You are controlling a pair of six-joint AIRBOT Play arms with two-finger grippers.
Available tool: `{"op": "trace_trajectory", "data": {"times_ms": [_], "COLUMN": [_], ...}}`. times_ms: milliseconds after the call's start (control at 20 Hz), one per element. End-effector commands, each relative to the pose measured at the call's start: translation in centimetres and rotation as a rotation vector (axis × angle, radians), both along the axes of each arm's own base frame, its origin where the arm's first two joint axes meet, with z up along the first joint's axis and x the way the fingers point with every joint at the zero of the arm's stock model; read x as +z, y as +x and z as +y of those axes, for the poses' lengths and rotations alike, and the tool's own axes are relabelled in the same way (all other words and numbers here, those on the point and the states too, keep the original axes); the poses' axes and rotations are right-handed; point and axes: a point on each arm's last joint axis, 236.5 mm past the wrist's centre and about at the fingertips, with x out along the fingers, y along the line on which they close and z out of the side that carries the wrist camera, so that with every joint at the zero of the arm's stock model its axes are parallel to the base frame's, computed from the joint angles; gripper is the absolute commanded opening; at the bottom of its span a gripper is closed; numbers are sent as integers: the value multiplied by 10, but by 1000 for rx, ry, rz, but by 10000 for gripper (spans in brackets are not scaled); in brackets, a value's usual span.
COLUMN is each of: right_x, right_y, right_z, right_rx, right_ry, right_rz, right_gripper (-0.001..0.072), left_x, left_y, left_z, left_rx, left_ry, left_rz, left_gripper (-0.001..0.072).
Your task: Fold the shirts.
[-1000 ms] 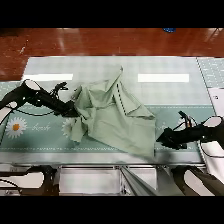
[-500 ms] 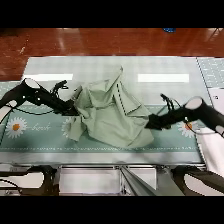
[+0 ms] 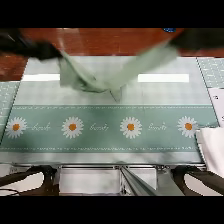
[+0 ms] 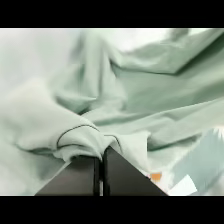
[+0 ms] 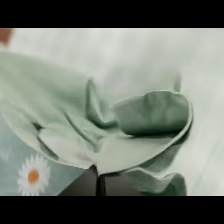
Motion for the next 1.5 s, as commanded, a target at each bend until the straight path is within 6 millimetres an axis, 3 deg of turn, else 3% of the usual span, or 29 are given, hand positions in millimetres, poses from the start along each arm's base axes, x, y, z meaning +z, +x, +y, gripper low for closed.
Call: {"op": "trace_trajectory", "data": {"times_ms": [0,100,150,300,400,500,650,800,950,1100,1250,1350,1450], "right_x": [119,132,138,149,141,119,87,54,-1,-69,-144,-186,-229], "right_y": [-62,-88,-105,-154,-178,-196,-208,-201,-171,-113,-36,16,58], "right_z": [-20,-54,-62,-65,-67,-67,-65,-65,-58,-53,-79,-89,-87], "right_rx": [-77,-217,-250,-254,-255,-249,-243,-259,-224,-202,-304,-362,-386], "right_ry": [-69,-150,-172,-191,-199,-206,-193,-166,-167,-163,-230,-236,-157], "right_rz": [-342,-396,-418,-468,-434,-328,-196,-108,27,124,190,234,323], "right_gripper": [21,22,21,22,22,22,22,22,22,22,21,22,22], "left_x": [169,221,237,274,289,294,271,222,158,61,-41,-94,-144], "left_y": [-53,-101,-124,-198,-235,-261,-264,-239,-186,-108,-24,27,66], "left_z": [-3,4,9,23,41,52,51,52,53,51,40,28,11], "left_rx": [53,89,114,190,276,341,334,308,287,277,284,289,262], "left_ry": [-42,-1,22,89,150,157,154,181,186,162,154,151,165], "left_rz": [-408,-577,-639,-803,-886,-917,-837,-656,-452,-210,-50,17,93], "left_gripper": [20,20,20,20,20,20,20,20,20,20,21,21,21]}}
